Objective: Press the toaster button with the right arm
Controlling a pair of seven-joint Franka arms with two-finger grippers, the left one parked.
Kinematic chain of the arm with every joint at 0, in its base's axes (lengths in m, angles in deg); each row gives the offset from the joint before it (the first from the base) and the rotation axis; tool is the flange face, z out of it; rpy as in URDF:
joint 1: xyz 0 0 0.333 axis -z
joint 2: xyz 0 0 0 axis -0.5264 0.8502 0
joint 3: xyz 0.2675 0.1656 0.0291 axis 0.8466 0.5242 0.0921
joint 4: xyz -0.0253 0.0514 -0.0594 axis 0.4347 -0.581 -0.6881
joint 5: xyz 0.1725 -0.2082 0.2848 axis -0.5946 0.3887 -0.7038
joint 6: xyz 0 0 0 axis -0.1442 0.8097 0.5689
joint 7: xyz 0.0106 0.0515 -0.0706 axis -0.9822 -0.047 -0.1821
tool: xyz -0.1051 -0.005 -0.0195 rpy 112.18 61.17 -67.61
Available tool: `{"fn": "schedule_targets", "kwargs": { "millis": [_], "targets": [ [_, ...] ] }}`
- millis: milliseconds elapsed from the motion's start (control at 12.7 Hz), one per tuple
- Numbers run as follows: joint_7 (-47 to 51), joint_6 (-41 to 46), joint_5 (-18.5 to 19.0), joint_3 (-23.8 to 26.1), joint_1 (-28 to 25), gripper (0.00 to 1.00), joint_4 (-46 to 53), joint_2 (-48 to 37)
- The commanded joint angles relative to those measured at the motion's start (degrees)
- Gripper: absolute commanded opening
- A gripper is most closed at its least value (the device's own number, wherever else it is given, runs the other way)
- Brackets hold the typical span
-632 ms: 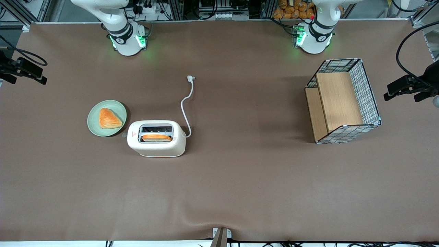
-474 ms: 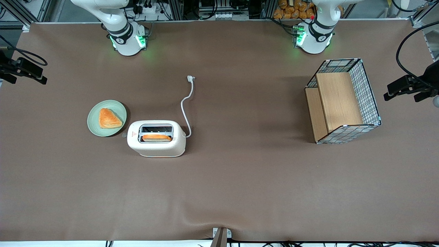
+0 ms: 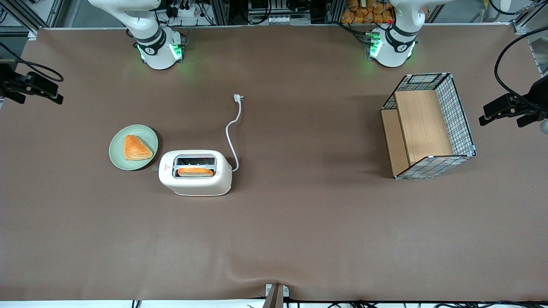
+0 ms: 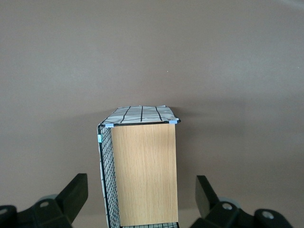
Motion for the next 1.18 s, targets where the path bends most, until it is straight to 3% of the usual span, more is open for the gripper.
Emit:
{"fn": "schedule_targets", "kwargs": {
  "millis": [0,395,632,868,1105],
  "targets": [
    [1.3,0.6,-2.7,0.3,-1.5,1.00,-0.2,1.9],
    [1.3,-0.2,-11.0,0.3,-2.3,0.98,-0.2,10.0],
    [1.1,-4.2,-17.2,0.3,-1.7,0.59,-0.2,17.2],
    [0.5,-8.5,-20.3,0.3,-2.3,0.02,-0.2,22.5],
    [-2.2,-10.3,-21.6,0.3,-1.7,0.00,-0.4,27.2]
  ]
}}
